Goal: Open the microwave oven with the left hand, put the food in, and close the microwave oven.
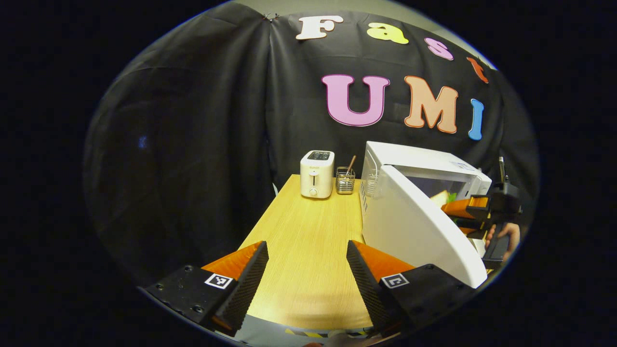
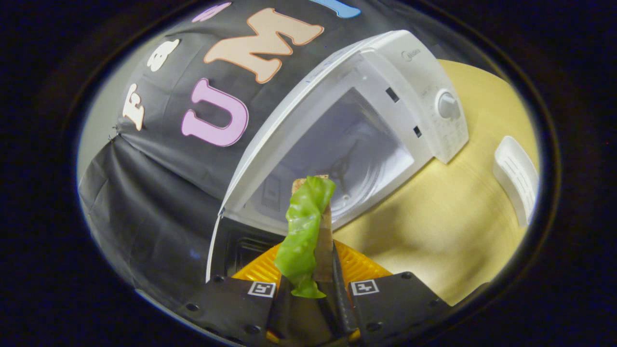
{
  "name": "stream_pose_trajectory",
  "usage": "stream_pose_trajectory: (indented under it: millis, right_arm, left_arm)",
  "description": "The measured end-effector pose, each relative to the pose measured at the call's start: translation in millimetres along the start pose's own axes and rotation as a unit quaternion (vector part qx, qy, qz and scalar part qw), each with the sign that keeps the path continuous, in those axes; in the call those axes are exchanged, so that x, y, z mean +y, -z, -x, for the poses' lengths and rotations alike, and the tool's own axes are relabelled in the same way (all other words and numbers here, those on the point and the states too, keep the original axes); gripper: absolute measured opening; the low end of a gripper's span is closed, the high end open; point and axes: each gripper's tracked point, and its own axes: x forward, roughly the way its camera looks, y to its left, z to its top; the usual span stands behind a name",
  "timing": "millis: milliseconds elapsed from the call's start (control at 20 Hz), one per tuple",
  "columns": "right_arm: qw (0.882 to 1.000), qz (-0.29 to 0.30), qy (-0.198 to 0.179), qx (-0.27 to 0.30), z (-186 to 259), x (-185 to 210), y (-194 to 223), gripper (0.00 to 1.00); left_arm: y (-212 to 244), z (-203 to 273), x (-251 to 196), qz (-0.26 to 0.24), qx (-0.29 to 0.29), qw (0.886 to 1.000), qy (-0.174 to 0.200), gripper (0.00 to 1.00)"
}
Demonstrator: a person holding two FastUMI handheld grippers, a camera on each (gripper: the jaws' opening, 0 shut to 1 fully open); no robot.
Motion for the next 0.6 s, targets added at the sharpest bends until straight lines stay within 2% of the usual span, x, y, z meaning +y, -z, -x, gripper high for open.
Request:
stream_pose_trajectory:
  millis: [50, 100, 150, 200, 400, 600]
  right_arm:
    - [1.0, -0.001, -0.002, -0.015, -10.2, 2.2, -5.1, 0.42]
    - [0.999, -0.004, -0.005, -0.031, -20.4, 3.4, -11.3, 0.34]
    - [0.999, -0.009, -0.007, -0.042, -27.9, 5.3, -16.0, 0.34]
    - [0.998, -0.014, -0.009, -0.054, -34.8, 8.0, -21.3, 0.42]
    - [0.996, -0.019, 0.007, -0.086, -65.7, 0.9, -35.3, 0.42]
    - [0.995, -0.015, 0.034, -0.096, -90.9, -16.0, -41.7, 0.41]
  left_arm:
    - [2.3, -0.8, -1.5, 0.004, 0.004, 1.0, 0.004, 0.96]
    - [4.7, -0.7, -2.9, 0.008, 0.01, 1.0, 0.008, 0.96]
    - [7.8, -1.9, -4.1, 0.013, 0.014, 1.0, 0.013, 0.96]
    - [10.1, -3.2, -5.5, 0.016, 0.018, 1.0, 0.017, 0.96]
    - [15.3, -1.5, -14.2, 0.026, 0.031, 0.999, 0.035, 0.96]
    - [14.8, -4.2, -16.5, 0.015, 0.034, 0.998, 0.042, 0.96]
